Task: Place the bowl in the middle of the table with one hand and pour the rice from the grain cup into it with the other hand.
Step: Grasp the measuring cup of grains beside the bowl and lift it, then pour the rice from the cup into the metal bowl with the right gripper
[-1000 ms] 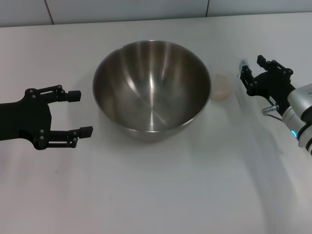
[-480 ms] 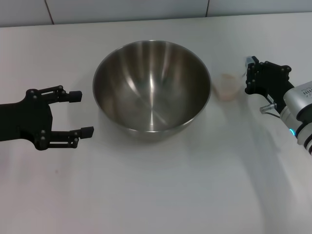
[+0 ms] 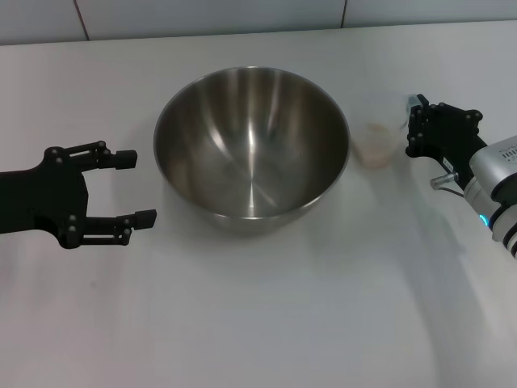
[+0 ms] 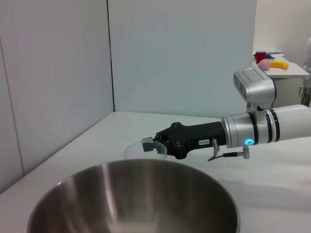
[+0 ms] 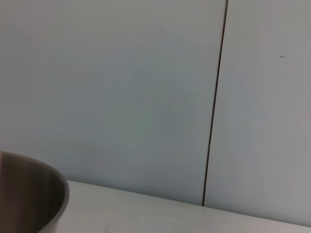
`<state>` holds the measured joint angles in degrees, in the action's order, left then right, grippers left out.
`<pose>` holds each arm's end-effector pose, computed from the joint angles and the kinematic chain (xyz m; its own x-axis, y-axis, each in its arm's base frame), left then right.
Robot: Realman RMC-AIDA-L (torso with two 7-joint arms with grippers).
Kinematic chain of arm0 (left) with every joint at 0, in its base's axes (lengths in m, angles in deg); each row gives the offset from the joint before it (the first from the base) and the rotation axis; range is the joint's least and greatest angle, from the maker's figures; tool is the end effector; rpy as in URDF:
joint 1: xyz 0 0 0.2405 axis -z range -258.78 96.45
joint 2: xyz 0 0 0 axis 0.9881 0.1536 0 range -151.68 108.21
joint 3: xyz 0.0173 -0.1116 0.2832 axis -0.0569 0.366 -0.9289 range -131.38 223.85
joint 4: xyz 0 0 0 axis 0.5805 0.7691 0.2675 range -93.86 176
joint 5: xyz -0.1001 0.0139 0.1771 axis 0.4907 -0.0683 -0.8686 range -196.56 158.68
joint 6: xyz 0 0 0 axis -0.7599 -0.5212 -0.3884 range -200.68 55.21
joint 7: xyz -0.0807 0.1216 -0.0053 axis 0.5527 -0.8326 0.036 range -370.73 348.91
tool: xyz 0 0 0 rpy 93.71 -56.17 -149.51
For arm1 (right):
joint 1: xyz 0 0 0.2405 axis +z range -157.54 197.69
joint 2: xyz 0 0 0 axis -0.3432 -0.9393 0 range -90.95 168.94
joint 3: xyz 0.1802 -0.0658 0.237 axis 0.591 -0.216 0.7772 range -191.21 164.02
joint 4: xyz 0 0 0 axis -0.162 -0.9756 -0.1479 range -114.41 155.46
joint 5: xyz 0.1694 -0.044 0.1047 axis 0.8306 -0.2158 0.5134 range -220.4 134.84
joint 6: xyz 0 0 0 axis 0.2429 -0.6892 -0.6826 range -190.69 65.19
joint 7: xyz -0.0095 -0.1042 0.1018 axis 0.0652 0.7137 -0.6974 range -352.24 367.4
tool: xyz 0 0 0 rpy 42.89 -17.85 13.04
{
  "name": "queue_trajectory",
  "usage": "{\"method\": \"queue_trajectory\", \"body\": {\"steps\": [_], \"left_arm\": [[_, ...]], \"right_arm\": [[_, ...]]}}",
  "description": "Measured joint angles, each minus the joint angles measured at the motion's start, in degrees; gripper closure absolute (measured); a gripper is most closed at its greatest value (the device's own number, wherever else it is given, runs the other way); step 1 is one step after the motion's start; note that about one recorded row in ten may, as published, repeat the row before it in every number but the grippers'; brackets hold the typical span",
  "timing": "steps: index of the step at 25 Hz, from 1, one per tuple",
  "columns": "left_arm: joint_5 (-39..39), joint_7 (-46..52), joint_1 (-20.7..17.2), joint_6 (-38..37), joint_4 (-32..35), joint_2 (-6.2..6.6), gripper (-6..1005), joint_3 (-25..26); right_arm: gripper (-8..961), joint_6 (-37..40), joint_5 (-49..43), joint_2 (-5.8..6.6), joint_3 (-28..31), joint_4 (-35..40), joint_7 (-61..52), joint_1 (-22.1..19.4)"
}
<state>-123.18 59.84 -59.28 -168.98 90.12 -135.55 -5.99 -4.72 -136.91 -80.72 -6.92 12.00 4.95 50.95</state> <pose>-0.3049 0.3163 0.0215 0.9017 0.0729 0.4261 0.1798 -0.9597 -0.2162 0.3524 0.3605 -0.0790 0.8039 -0.1156 -0.5834 -0.5903 -0.2754 -0.7588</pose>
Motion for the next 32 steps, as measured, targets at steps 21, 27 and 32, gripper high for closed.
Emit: {"method": "queue_trajectory", "body": {"steps": [21,27,32], "left_arm": [[0.00,0.56,0.01,0.09,-0.18,0.13,139,0.11],[0.00,0.62,0.00,0.09,-0.03,0.03,140,0.11],[0.00,0.62,-0.01,0.09,0.00,-0.21,140,0.11]], "right_arm": [[929,19.62,0.18,0.14,-0.05,-1.81,25.32,1.40],[927,21.44,-1.75,0.11,-0.68,-4.22,43.85,2.76],[926,22.04,-3.43,0.07,-0.67,-6.02,59.47,3.08]]}}
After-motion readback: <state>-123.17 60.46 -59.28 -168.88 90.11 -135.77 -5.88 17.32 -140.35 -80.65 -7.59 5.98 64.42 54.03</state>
